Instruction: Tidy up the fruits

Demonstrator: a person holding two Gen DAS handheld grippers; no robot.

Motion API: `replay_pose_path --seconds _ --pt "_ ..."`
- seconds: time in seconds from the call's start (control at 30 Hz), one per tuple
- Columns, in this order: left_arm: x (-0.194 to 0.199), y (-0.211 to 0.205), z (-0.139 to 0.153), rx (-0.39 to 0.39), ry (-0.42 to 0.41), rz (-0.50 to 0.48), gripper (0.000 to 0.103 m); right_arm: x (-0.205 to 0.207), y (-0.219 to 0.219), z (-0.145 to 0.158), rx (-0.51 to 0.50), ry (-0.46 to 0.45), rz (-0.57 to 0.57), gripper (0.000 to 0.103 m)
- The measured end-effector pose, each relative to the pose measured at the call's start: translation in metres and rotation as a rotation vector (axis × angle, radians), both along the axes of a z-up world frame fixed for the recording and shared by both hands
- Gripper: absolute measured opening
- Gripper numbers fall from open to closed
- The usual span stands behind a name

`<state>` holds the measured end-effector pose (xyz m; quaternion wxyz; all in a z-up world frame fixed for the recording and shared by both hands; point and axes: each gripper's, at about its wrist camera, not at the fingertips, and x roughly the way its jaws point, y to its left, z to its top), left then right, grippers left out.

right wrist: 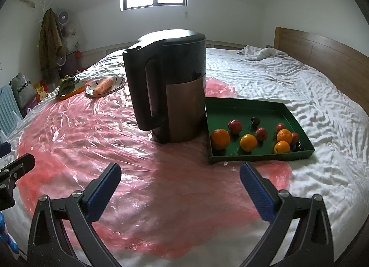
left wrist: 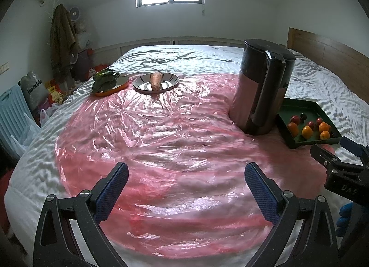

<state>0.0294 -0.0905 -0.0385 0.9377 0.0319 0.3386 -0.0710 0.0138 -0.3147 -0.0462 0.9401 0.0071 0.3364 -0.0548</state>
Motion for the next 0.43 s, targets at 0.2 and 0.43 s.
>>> replay_pose_path --seconds 0.2,0.43 --pt "0.0001 0.0005 -0.0005 0.000 0.000 -0.001 0.099 -0.0003 -0.0001 -0.0004 0.002 0.001 0.000 0.103" --pt "-0.0008 0.0011 -0.0018 -0.005 0.002 -0.002 0.099 -0.0010 -0.0010 -0.0020 0.000 0.003 -0.001 0.103"
